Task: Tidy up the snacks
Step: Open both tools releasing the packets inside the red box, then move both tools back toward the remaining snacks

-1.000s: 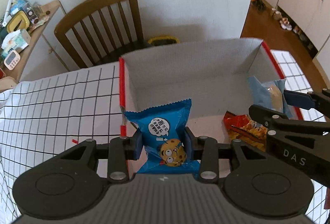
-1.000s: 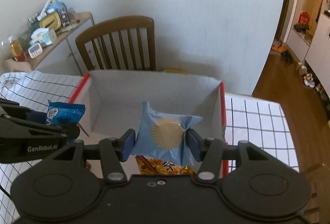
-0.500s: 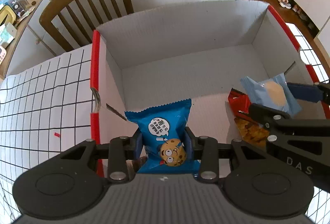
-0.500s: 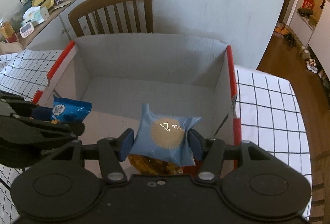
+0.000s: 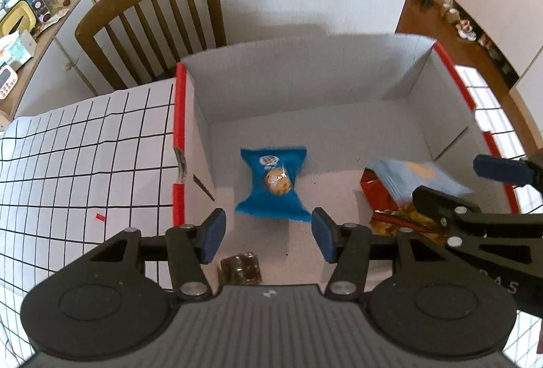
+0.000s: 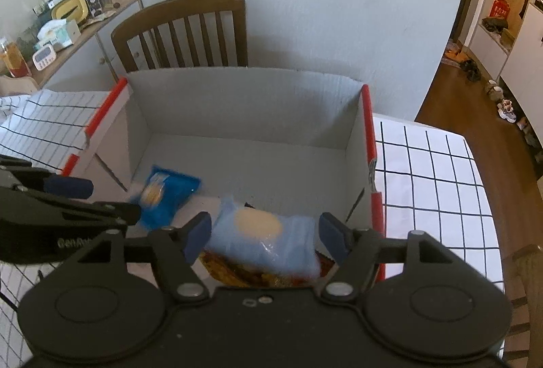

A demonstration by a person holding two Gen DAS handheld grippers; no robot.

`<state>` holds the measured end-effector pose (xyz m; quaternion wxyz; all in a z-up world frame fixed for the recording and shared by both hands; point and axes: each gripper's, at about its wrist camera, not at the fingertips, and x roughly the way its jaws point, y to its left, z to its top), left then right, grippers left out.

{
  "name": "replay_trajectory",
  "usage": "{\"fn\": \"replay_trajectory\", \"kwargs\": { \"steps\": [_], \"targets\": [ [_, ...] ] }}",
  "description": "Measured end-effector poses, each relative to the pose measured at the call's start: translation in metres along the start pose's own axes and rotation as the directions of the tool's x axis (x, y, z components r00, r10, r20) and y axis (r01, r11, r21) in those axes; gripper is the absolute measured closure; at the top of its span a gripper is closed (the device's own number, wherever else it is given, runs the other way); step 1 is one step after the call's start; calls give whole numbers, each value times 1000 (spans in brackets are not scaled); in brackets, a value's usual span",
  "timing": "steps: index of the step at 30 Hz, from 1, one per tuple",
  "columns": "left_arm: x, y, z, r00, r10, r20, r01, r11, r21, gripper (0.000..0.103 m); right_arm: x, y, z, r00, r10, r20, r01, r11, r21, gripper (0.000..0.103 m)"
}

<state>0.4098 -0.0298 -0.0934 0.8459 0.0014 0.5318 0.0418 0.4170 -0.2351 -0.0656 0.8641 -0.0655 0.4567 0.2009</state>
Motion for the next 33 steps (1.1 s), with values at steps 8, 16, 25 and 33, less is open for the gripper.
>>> {"fn": "replay_trajectory", "kwargs": {
  "steps": [8,16,25,33],
  "targets": [
    [-36,6,-9,998,-16,58,17,1000,-15,47,-34,3,-3,999,15,44,-15,1000,9,31],
    [-78,5,-25,992,-38,118,38,999,3,47,-74,12,-12,993,49,104,-50,999,7,23],
    [-126,8,-51,979,-58,196,57,998,10,40,-117,25,-27,981,89,172,-91,996,8,20],
    [-158,10,-85,967,-98,234,93,995,32,39,-150,37,-50,968,120,222,-125,992,9,12]
  ]
}}
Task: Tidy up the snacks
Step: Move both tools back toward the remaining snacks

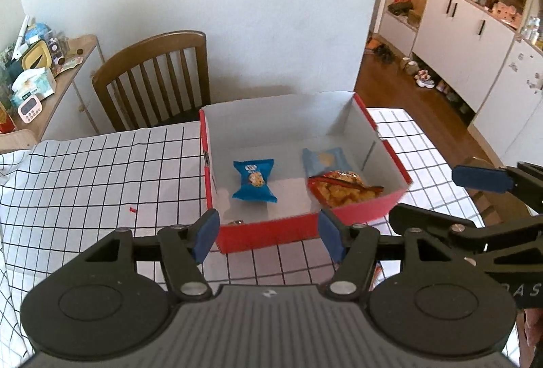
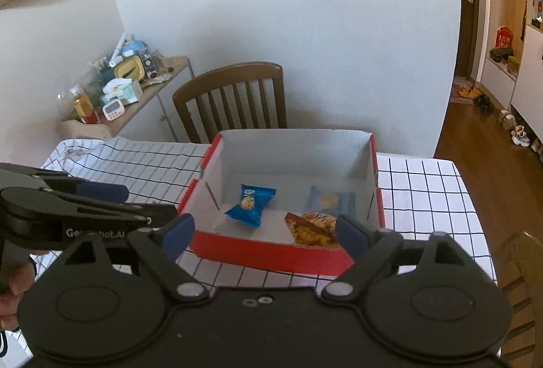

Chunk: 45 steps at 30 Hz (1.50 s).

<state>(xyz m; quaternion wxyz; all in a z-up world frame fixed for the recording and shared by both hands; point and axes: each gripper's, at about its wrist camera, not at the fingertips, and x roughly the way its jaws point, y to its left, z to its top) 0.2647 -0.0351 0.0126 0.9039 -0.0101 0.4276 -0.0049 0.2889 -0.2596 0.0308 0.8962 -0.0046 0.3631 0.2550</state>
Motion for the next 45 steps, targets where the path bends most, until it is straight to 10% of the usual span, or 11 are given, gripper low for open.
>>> {"fn": "replay_trajectory", "kwargs": {
  "steps": [17,45],
  "targets": [
    [-44,3,-75,999,-43,6,43,999,-3,31,-43,21,-54,999,40,31,-41,999,15,0],
    [48,13,-182,940,-22,-340,-25,990,-136,29,4,3,-161,980,7,-197,16,993,115,5]
  ]
}}
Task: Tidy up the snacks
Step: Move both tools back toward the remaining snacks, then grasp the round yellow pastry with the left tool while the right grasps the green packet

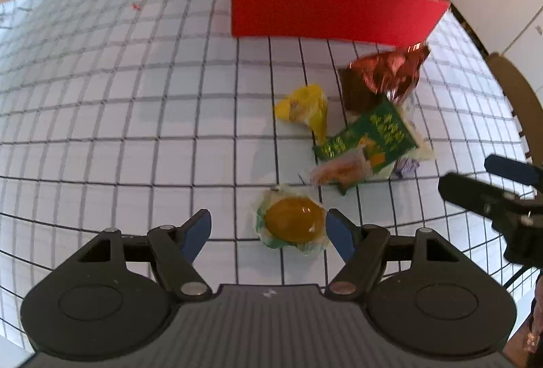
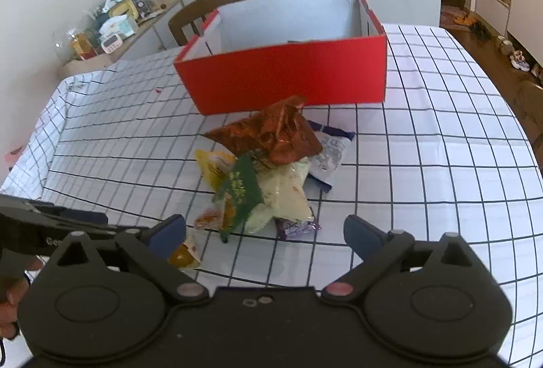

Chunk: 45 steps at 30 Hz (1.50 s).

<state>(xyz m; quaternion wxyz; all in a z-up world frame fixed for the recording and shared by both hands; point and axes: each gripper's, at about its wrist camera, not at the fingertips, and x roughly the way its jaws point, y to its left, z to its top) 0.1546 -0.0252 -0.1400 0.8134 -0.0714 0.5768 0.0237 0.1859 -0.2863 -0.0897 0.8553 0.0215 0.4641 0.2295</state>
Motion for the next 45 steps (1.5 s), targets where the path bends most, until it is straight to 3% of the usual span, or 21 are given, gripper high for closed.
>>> {"fn": "replay_trajectory", "kwargs": {
  "steps": [6,14,21,25,27,30,33,45],
  "targets": [
    [27,-10,5,998,18,-54,-17,1000,25,29,17,-9,4,999,0,-40,1,1000,23,17],
    [44,-20,8,998,39,-58,-36,998,54,29,28,8,18,999,19,-38,-23,995,-97,27],
    [48,-26,5,999,36,-39,-33,997,75,31,46,22,22,998,16,-63,-26,985,-173,48],
    [44,-28,2,1000,4,-24,-2,996,89,47,52,30,20,998,-8,-61,-5,975,-224,56],
    [43,-30,1,1000,9,-24,-7,995,95,48,53,33,19,998,-20,-55,6,968,-249,67],
    [41,-28,-2,1000,6,-16,-5,996,85,48,51,35,18,999,-18,-47,4,963,-270,73],
    [40,-24,-3,1000,5,-13,-4,998,64,49,48,38,17,999,-7,-39,-5,956,-293,86],
    [15,4,-10,999,-37,15,37,999,-32,49,20,33,19,998,61,10,-58,978,-198,96]
  ]
}}
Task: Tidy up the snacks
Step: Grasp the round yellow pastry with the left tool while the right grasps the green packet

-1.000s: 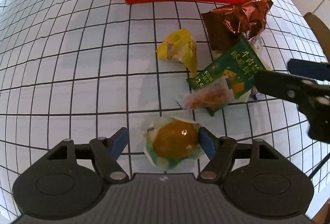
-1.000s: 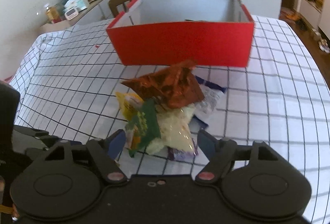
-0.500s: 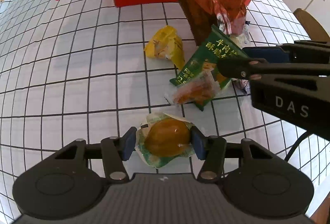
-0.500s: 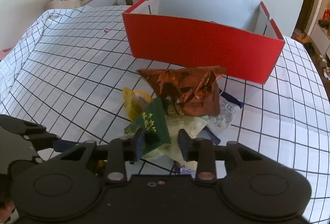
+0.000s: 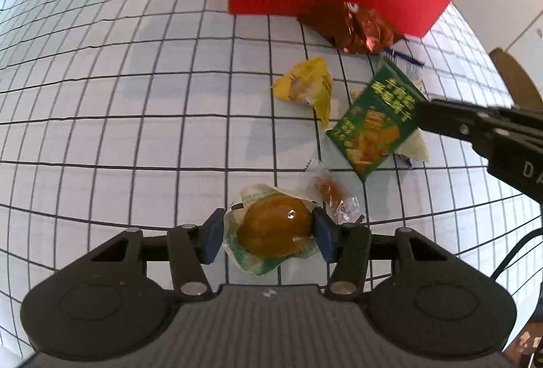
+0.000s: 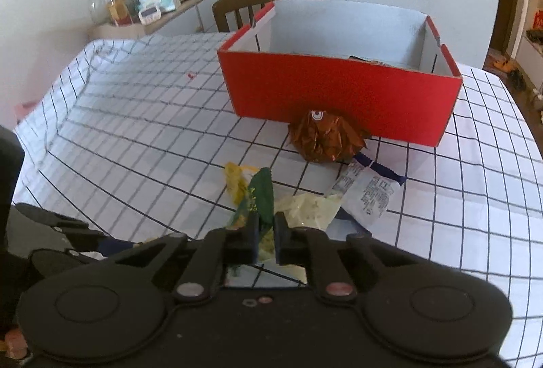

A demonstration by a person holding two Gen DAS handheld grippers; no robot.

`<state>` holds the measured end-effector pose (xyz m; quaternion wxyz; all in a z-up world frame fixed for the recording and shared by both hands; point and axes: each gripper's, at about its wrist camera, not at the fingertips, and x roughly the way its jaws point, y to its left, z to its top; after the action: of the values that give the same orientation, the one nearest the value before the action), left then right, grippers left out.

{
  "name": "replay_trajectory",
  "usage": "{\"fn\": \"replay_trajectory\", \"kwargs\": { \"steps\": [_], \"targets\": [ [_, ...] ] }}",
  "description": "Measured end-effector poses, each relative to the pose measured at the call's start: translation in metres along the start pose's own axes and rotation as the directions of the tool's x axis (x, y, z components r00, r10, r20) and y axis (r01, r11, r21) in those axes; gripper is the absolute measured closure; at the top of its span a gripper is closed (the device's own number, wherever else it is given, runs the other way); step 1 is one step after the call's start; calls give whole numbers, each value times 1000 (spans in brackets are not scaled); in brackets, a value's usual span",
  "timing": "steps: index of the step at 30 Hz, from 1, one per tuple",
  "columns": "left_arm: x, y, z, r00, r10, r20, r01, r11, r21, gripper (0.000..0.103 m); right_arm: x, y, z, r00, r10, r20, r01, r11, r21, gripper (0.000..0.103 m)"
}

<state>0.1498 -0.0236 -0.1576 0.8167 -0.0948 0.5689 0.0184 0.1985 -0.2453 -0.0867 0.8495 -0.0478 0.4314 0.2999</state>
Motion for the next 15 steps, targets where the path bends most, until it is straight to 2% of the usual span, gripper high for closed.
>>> {"fn": "replay_trajectory", "kwargs": {
  "steps": [8,15],
  "targets": [
    [-31,14,6,998,-28,58,31,998,-51,49,-28,2,3,999,10,42,-11,1000,20,97],
    [-56,15,23,995,-28,98,34,998,-51,49,-53,8,20,996,17,86,-17,1000,-4,97]
  ]
}}
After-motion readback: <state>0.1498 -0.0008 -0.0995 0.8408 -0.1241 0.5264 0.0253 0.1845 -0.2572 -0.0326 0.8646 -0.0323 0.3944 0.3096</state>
